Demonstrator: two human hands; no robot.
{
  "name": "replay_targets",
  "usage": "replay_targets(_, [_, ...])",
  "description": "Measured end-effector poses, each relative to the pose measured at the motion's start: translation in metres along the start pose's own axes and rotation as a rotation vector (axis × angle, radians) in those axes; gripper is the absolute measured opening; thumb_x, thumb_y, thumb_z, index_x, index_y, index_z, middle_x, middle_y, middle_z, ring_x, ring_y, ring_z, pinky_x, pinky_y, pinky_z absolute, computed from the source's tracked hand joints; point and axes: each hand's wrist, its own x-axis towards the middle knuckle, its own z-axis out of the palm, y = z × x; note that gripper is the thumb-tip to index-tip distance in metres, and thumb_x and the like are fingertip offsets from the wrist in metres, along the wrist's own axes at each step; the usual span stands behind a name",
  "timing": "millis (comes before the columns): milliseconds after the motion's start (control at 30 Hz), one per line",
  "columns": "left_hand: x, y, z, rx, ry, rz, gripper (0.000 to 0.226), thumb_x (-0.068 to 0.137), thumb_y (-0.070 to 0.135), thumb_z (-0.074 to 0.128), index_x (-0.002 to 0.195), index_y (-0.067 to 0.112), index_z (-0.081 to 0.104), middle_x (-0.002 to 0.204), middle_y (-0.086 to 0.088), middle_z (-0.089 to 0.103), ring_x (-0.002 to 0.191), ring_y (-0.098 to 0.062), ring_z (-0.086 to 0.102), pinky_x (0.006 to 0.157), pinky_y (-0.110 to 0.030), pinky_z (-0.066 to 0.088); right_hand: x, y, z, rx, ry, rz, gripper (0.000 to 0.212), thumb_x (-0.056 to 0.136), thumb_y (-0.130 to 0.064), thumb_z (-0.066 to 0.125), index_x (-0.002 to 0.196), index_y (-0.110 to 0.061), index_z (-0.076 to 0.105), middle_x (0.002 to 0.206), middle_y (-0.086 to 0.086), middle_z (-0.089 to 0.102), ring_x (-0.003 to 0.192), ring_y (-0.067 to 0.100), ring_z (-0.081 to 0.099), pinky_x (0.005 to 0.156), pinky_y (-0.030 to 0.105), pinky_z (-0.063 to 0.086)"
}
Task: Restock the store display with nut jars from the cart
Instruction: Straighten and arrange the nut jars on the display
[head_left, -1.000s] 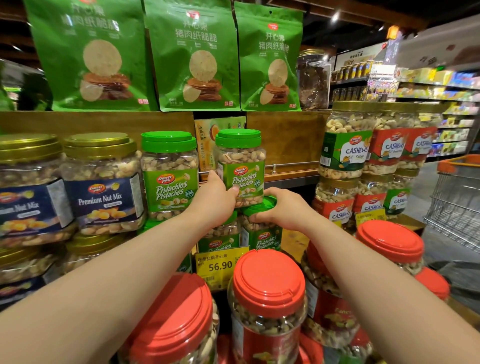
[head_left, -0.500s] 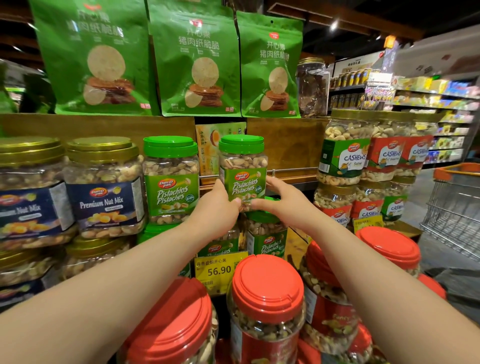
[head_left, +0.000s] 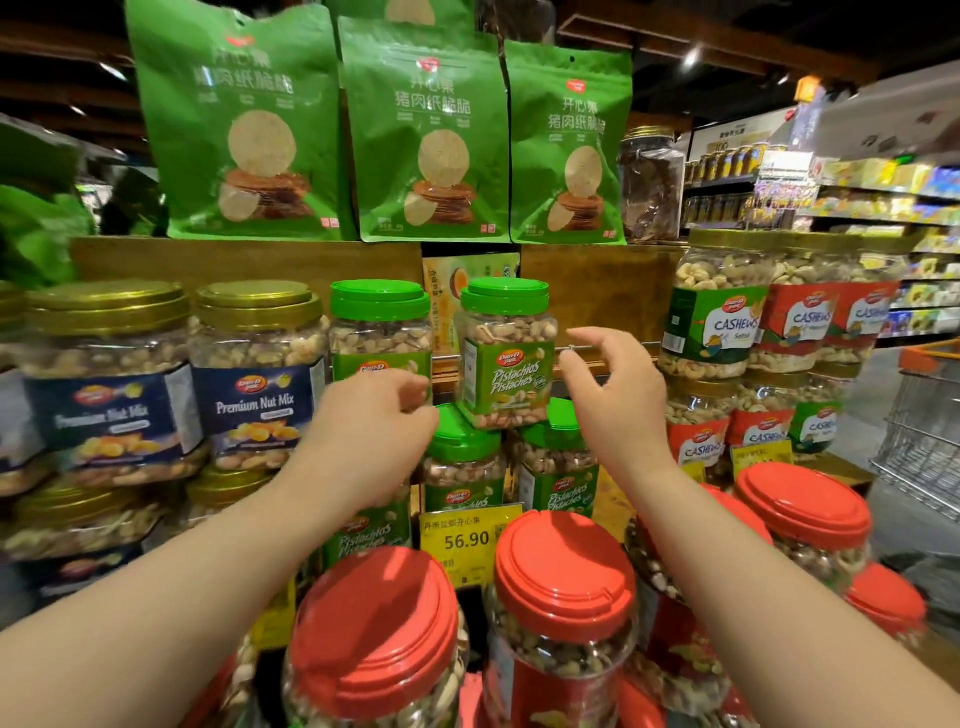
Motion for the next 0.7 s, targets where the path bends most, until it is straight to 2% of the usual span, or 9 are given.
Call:
replay_targets(67, [-0.007, -0.013, -0.013, -0.026, 0.087, -0.029, 0.038, 0.095, 0.024, 0.063, 0.133, 0.018, 0.067, 0.125, 0.001, 0.072, 0.116, -0.015, 0.063, 0.103, -0.031, 0.044, -0.007, -0.017, 0.002, 0.067, -0.027, -0.039, 0.017, 0.098, -0.02, 0.062, 0.114, -0.021, 0.07, 0.108, -0.011, 0.065, 0.102, 0.005, 0.062, 0.086, 0.016, 0.049])
replay_targets(133, [-0.012, -0.02, -0.02, -0.056, 0.155, -0.057, 0.04, 0.093, 0.019, 0.064, 0.132, 0.015, 0.067, 0.122, -0.001, 0.073, 0.115, -0.018, 0.065, 0.103, -0.033, 0.046, -0.011, -0.032, 0.009, 0.086, -0.2, -0.018, 0.022, 0.099, -0.021, 0.061, 0.118, -0.022, 0.07, 0.108, -0.012, 0.068, 0.1, -0.002, 0.062, 0.08, 0.005, 0.044])
replay_targets(167, [-0.015, -0.022, -0.022, -0.067, 0.18, -0.063, 0.041, 0.093, 0.017, 0.065, 0.134, 0.014, 0.066, 0.123, -0.002, 0.072, 0.116, -0.019, 0.065, 0.104, -0.033, 0.045, -0.013, -0.038, 0.015, 0.084, -0.281, -0.007, 0.027, 0.099, -0.021, 0.06, 0.124, -0.022, 0.07, 0.112, -0.01, 0.069, 0.102, -0.001, 0.062, 0.084, 0.007, 0.046])
replay_targets(233, [-0.021, -0.022, -0.023, -0.063, 0.225, -0.045, 0.046, 0.093, 0.016, 0.064, 0.138, 0.012, 0.062, 0.13, -0.005, 0.069, 0.121, -0.02, 0.063, 0.107, -0.034, 0.043, -0.014, -0.048, 0.026, 0.065, -0.384, -0.009, 0.037, 0.098, -0.023, 0.06, 0.135, -0.021, 0.064, 0.123, -0.006, 0.07, 0.112, 0.006, 0.063, 0.1, 0.025, 0.05])
replay_targets(300, [-0.027, -0.021, -0.022, -0.051, 0.254, -0.026, 0.051, 0.093, 0.016, 0.063, 0.143, 0.011, 0.057, 0.137, -0.008, 0.064, 0.127, -0.024, 0.059, 0.109, -0.037, 0.042, -0.014, -0.054, 0.035, 0.04, -0.478, 0.011, 0.047, 0.1, -0.026, 0.059, 0.146, -0.022, 0.054, 0.137, -0.003, 0.064, 0.124, 0.011, 0.059, 0.11, 0.034, 0.045])
replay_targets(433, [-0.03, -0.016, -0.018, -0.059, 0.179, -0.055, 0.051, 0.097, 0.014, 0.059, 0.146, 0.009, 0.049, 0.135, -0.01, 0.062, 0.112, -0.027, 0.058, 0.09, -0.032, 0.04, -0.012, -0.06, 0.046, 0.103, -0.596, 0.13, 0.064, 0.1, -0.026, 0.06, 0.158, -0.023, 0.033, 0.157, 0.002, 0.045, 0.14, 0.018, 0.047, 0.119, 0.042, 0.037])
replay_targets(500, [-0.029, -0.013, -0.016, -0.075, 0.126, -0.083, 0.054, 0.098, 0.016, 0.057, 0.15, 0.01, 0.044, 0.129, -0.009, 0.064, 0.096, -0.02, 0.054, 0.079, -0.028, 0.037, -0.013, -0.063, 0.048, 0.141, -0.614, 0.175, 0.067, 0.1, -0.022, 0.061, 0.159, -0.022, 0.03, 0.16, 0.005, 0.041, 0.142, 0.018, 0.044, 0.119, 0.041, 0.037])
replay_targets(633, [-0.025, -0.014, -0.01, -0.14, 0.103, -0.134, 0.047, 0.098, 0.017, 0.055, 0.143, 0.009, 0.049, 0.101, 0.0, 0.059, 0.092, -0.023, 0.06, 0.079, -0.035, 0.046, -0.016, -0.067, 0.049, 0.221, -0.658, 0.234, 0.069, 0.1, -0.011, 0.06, 0.16, -0.023, 0.027, 0.16, 0.005, 0.04, 0.143, 0.018, 0.043, 0.116, 0.035, 0.036])
replay_targets(700, [-0.024, -0.013, -0.008, -0.136, 0.106, -0.132, 0.054, 0.097, 0.017, 0.055, 0.149, 0.009, 0.044, 0.108, -0.002, 0.062, 0.095, -0.025, 0.06, 0.08, -0.035, 0.046, -0.016, -0.07, 0.048, 0.263, -0.675, 0.257, 0.069, 0.1, -0.007, 0.058, 0.159, -0.022, 0.028, 0.159, 0.006, 0.041, 0.143, 0.017, 0.043, 0.111, 0.03, 0.038])
